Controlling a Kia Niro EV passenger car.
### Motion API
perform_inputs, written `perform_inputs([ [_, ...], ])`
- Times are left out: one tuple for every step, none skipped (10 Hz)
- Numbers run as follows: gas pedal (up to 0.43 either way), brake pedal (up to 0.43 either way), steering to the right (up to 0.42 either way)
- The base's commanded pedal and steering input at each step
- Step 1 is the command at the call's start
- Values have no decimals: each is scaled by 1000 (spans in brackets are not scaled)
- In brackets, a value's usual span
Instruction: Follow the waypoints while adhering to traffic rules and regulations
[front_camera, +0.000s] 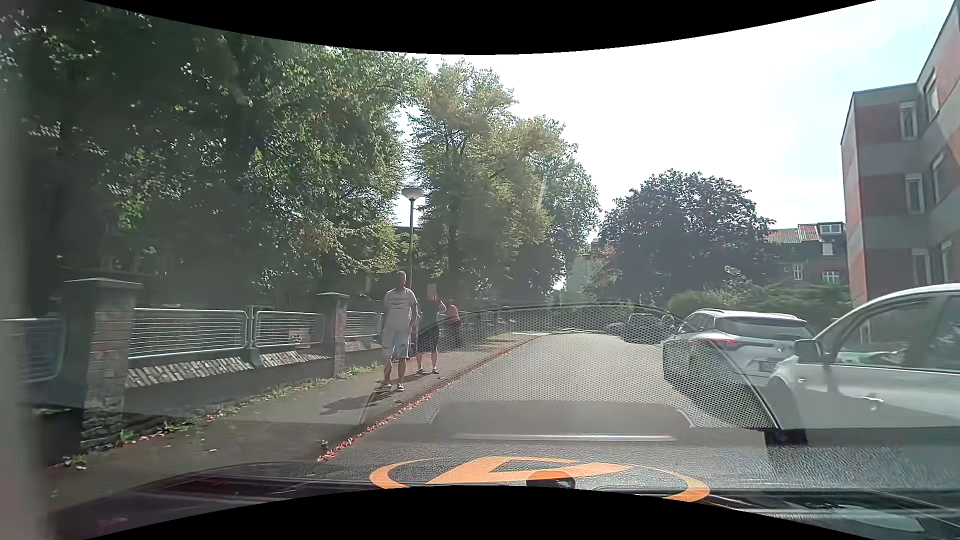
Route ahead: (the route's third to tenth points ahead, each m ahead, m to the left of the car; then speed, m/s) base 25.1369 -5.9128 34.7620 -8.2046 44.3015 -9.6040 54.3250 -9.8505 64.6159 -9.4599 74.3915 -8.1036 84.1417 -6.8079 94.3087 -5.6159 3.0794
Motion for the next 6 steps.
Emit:
perform_inputs([
  [87,0,13],
  [87,0,45],
  [87,0,69],
  [98,0,80],
  [130,0,91],
  [130,0,101],
])
